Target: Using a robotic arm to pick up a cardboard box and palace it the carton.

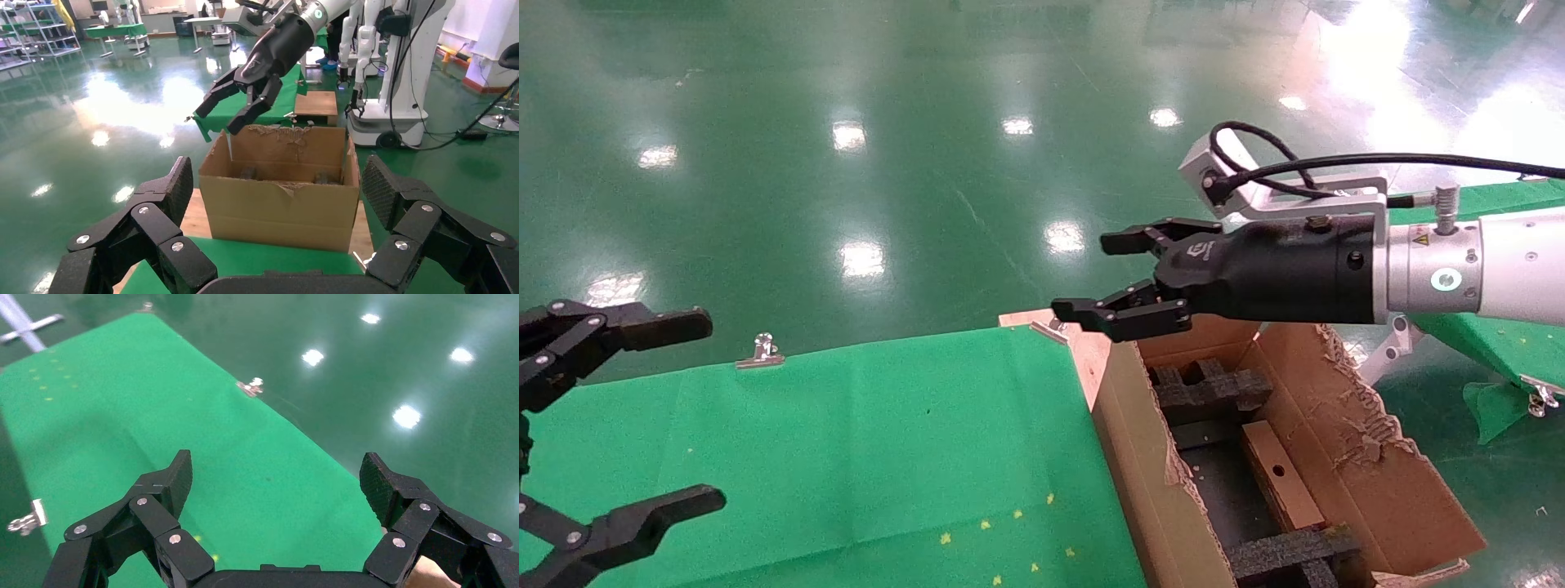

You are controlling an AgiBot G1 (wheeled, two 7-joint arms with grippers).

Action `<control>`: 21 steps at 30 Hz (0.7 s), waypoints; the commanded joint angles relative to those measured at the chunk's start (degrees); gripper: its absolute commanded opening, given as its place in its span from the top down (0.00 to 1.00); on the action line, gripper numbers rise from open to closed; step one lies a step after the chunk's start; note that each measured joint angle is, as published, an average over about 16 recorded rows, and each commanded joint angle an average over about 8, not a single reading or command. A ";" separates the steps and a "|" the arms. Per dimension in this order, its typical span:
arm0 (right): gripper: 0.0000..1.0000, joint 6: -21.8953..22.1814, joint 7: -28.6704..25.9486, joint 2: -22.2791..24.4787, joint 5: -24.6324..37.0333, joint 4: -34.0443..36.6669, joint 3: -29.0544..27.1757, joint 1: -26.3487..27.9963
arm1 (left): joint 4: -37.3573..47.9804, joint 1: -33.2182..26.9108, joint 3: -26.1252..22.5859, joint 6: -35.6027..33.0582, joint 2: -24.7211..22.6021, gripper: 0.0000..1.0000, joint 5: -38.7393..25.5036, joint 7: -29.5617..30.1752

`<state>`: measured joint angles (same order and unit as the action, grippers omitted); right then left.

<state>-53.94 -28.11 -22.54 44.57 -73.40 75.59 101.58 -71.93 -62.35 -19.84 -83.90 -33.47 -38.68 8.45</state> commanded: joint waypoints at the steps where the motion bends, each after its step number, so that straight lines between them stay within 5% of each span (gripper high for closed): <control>1: 0.00 -1.41 0.77 -0.55 -0.12 -0.01 -2.64 -1.77 | 0.00 0.00 0.00 0.00 0.00 0.00 0.00 0.00; 21: 0.00 -15.41 8.42 -6.06 -1.32 -0.09 -28.91 -19.42 | 0.00 0.00 -0.01 0.00 0.00 0.00 0.01 -0.01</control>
<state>-69.36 -19.68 -28.60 43.25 -73.49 46.66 82.15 -71.93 -62.36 -19.85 -83.90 -33.46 -38.67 8.44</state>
